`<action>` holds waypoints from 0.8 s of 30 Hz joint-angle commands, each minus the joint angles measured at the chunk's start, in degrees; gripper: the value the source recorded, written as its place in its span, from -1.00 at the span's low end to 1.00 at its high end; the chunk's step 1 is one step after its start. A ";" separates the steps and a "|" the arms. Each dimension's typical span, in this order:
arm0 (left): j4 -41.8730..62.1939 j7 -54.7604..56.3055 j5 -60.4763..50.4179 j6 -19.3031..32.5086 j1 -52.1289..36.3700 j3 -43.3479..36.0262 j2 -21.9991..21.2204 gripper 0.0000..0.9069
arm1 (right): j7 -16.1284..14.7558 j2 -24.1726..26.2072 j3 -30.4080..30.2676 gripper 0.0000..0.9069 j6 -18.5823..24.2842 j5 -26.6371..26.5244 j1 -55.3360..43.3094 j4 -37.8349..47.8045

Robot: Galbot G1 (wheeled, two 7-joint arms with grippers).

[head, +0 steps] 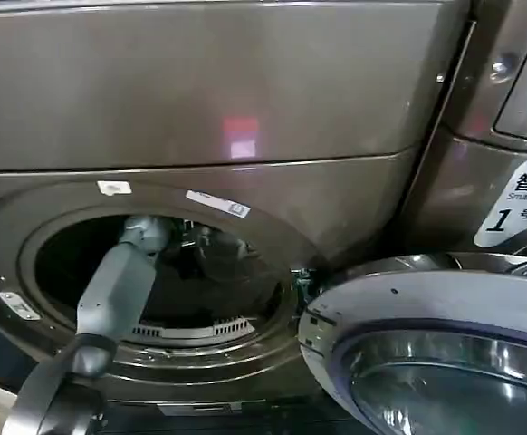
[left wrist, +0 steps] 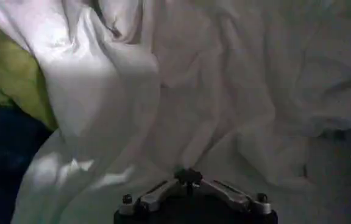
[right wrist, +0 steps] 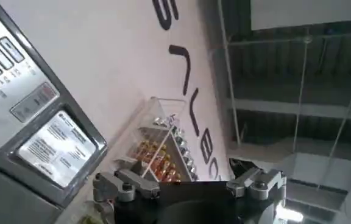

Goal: Grasp the clothes from the dryer.

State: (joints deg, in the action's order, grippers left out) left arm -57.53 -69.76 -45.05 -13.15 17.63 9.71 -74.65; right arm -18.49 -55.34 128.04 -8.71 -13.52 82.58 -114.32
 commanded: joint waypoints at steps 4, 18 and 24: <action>-14.28 28.20 17.67 -15.74 4.93 0.51 -0.88 -1.00 | 0.19 0.42 0.82 1.00 0.55 -0.20 0.72 0.80; -36.37 62.10 36.30 -8.83 25.39 12.28 -5.46 -1.00 | 1.41 1.45 1.06 1.00 1.01 -0.06 0.69 1.86; -45.68 69.17 49.62 1.78 36.48 14.12 -6.59 -1.00 | 1.39 1.56 0.06 1.00 1.07 0.15 -0.43 1.63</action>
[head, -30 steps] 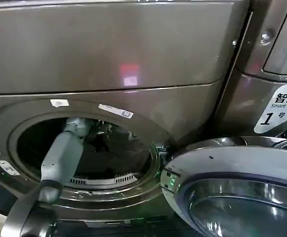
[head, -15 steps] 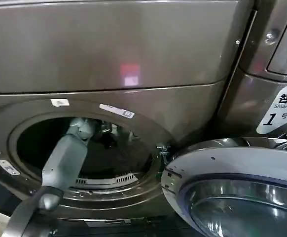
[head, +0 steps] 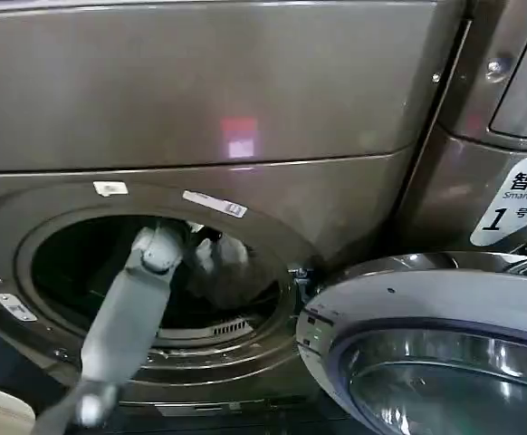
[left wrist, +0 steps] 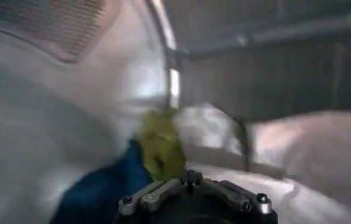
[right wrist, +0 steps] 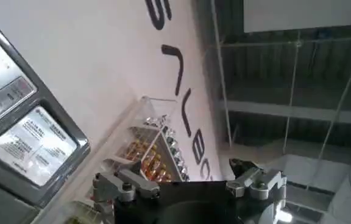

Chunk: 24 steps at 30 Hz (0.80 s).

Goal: Grasp the clothes from the dryer.

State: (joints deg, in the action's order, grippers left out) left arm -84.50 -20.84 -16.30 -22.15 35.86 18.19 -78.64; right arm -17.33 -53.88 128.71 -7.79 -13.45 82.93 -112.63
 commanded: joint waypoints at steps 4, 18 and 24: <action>-24.24 17.70 21.20 18.25 25.10 7.02 -3.80 -1.00 | 0.46 0.30 -0.94 1.00 0.07 0.09 -1.43 0.06; -40.10 21.65 14.56 18.71 42.91 7.85 -12.17 -1.00 | 2.02 0.89 1.42 1.00 0.20 -1.38 -0.76 1.51; -41.91 23.33 15.30 15.67 44.66 8.11 -12.18 -1.00 | 1.87 0.69 1.43 1.00 -0.03 -1.91 -1.14 1.38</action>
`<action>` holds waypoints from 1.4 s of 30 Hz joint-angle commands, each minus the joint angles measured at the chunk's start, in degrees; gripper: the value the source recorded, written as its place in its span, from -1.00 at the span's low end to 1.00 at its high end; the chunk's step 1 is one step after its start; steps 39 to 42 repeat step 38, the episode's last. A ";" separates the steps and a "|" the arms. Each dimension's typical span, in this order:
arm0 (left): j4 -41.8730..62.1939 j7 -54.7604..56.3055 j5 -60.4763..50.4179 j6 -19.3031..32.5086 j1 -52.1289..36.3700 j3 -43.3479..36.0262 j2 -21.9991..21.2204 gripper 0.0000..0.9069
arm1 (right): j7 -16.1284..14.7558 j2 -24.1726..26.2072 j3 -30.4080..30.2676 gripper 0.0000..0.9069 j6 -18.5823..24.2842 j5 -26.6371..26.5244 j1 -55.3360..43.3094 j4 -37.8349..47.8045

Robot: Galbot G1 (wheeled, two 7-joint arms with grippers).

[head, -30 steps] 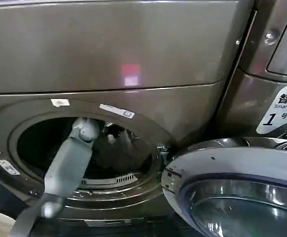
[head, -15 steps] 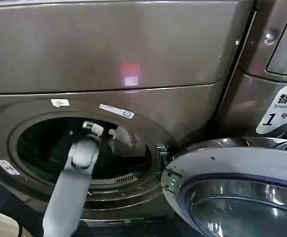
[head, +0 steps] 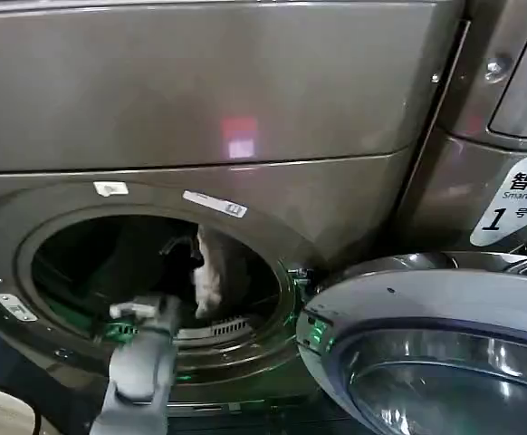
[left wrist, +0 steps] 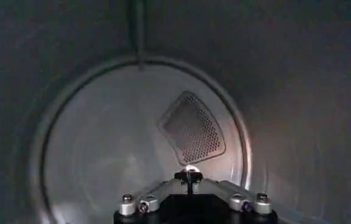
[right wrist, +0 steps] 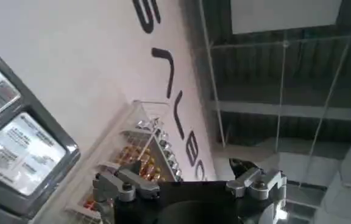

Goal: Grasp the clothes from the dryer.

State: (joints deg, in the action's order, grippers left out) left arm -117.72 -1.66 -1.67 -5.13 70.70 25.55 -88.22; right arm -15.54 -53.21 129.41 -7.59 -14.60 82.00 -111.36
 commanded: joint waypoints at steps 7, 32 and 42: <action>-9.14 5.12 1.23 -2.79 9.87 0.81 -2.54 -1.00 | -0.84 -0.07 0.69 1.00 -1.04 -1.21 -0.67 -0.22; -9.83 5.65 0.98 -3.70 9.65 0.71 -2.07 -1.00 | -2.49 0.11 1.24 1.00 -1.91 -3.23 -0.99 -1.03; -9.97 5.76 0.83 -3.72 9.74 0.76 -1.96 -1.00 | -2.74 0.20 2.03 1.00 -1.60 -2.94 -0.48 -0.66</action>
